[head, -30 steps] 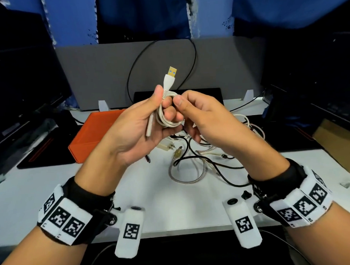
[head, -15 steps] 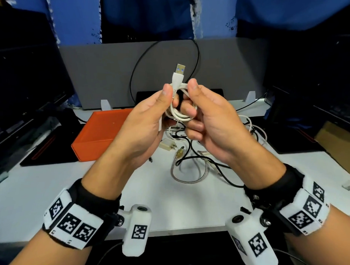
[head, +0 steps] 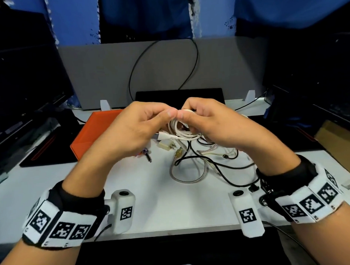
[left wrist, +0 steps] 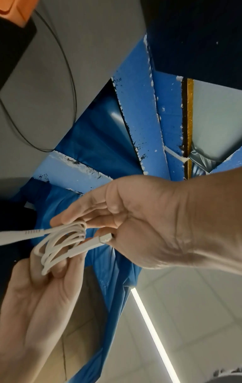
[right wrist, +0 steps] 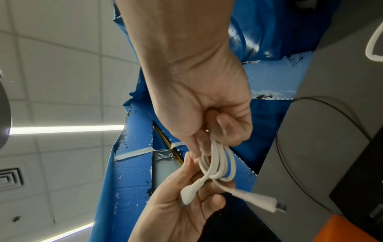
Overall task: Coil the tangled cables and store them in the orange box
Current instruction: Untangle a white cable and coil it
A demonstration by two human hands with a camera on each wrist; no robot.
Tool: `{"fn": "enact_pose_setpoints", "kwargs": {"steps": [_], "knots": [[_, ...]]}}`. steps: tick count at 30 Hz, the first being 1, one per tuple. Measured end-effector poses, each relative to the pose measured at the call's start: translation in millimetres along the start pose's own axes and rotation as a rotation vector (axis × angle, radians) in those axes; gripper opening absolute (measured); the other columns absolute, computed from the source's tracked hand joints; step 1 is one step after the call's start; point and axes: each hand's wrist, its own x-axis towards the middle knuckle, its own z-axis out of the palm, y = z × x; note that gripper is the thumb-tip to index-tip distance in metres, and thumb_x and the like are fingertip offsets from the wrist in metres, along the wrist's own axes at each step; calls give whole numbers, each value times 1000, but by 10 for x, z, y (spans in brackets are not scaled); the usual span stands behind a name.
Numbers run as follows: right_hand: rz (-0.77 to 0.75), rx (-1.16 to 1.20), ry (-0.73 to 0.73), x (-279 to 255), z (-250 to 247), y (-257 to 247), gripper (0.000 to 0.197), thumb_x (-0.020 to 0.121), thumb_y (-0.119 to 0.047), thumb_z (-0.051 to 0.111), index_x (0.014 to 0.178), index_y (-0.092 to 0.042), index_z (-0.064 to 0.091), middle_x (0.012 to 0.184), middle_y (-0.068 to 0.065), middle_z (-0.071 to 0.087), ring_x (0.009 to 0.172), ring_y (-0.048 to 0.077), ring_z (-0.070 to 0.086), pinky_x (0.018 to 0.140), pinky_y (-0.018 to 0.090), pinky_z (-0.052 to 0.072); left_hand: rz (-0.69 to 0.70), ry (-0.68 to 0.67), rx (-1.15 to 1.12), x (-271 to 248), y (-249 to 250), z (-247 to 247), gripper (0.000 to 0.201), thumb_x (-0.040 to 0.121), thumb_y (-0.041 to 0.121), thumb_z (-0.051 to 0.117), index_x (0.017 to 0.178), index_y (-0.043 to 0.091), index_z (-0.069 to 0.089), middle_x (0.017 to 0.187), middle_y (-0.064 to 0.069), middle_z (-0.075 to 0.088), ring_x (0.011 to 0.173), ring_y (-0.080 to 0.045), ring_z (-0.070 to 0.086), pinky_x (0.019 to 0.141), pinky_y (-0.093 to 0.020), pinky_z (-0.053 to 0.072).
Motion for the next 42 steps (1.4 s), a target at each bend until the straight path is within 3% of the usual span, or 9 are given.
{"fn": "enact_pose_setpoints", "kwargs": {"steps": [5,11,14,19,22,26,31,36,42], "knots": [[-12,100,15,26,-4,7,30,105,-39,56,90,-14,55,55,-15,50,41,1,41,41,10,28,9,39,65,-8,29,-7,22,102,32,61,115,42,74,103,11,78,97,-27,75,88,-57,56],[0,137,30,29,5,36,27,104,-43,58,103,-16,54,65,3,47,45,7,28,41,19,22,18,22,-15,22,-56,83,24,96,41,69,114,27,77,102,-22,75,94,-23,71,100,-64,50],[10,348,41,37,-6,46,19,105,-33,59,106,-14,56,65,-2,48,55,11,32,48,26,23,32,152,-58,50,-84,139,21,96,27,68,112,18,77,99,-3,79,97,-20,76,95,-53,56],[-20,681,120,82,-14,27,29,105,-12,56,130,2,63,86,6,65,59,9,48,55,23,47,24,305,-255,105,-104,143,21,100,8,63,119,4,73,100,-13,79,92,-28,77,87,-45,62],[-83,405,210,71,1,27,23,107,-21,56,119,-13,75,92,12,72,63,15,59,63,29,55,31,351,-311,116,-91,153,21,100,5,61,118,1,72,99,-13,79,90,-24,78,79,-29,62],[-53,-30,239,55,0,36,36,108,-44,48,99,-18,73,59,1,66,44,5,52,51,25,42,20,373,-333,129,-105,170,18,102,7,60,113,7,74,96,-8,79,89,-21,77,76,-24,60],[-58,221,82,32,-50,47,33,108,-34,51,110,-4,66,61,-6,52,45,5,42,44,17,33,15,348,-366,124,-76,181,19,102,8,59,110,15,74,95,-3,80,89,-20,77,75,-24,60],[-47,408,105,79,30,86,34,109,-27,51,103,5,58,59,-4,47,47,9,33,43,20,28,-38,273,-469,118,-67,160,20,103,9,57,114,9,73,99,-10,79,94,-28,77,82,-31,61],[-66,361,141,137,54,136,28,106,-33,51,92,-12,62,58,-5,48,45,10,34,43,23,28,-99,179,-445,106,-89,39,24,99,14,62,121,13,71,106,-12,78,88,-18,75,72,-19,56]]}}
